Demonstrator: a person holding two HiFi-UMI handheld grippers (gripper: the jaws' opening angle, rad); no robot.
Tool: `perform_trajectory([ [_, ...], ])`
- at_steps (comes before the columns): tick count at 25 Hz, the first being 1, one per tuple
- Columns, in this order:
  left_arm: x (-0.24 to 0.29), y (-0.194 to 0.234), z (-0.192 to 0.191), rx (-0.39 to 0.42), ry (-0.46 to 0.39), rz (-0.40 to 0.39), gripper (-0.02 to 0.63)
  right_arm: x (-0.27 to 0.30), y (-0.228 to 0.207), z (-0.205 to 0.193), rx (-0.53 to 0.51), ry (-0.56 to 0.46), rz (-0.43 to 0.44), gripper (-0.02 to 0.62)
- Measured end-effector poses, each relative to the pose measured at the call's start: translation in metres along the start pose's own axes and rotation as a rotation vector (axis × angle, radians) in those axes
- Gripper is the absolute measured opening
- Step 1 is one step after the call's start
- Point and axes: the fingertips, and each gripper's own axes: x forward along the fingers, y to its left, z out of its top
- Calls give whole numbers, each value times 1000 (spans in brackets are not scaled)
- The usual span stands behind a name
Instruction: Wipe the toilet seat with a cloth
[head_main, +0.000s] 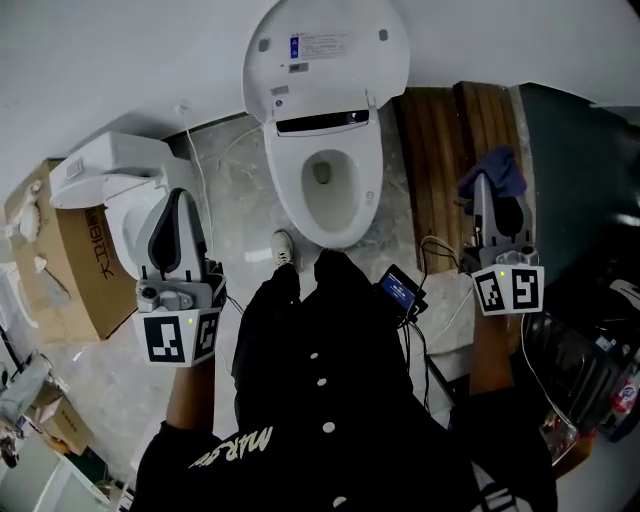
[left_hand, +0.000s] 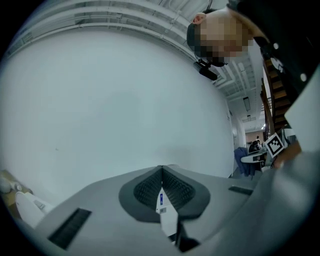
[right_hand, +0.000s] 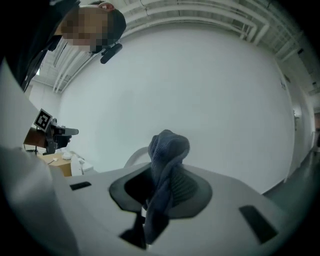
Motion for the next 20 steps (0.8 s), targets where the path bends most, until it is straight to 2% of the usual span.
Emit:
perform_trajectory([
  [5,-11,9,29,54,-69,24,11,-29,-13,38,8,-96,-80,84],
  [9,-14,14,45,13,-115,28,10,-52,-27,65,8,-170,-149,84],
  [14,-14,20,63,61,-144,33,11,-73,-34,88,10,-250,-217,84],
  [20,-21,22,82,59,-174,21,11,-99,-34,103,-9,-313,-262,84],
])
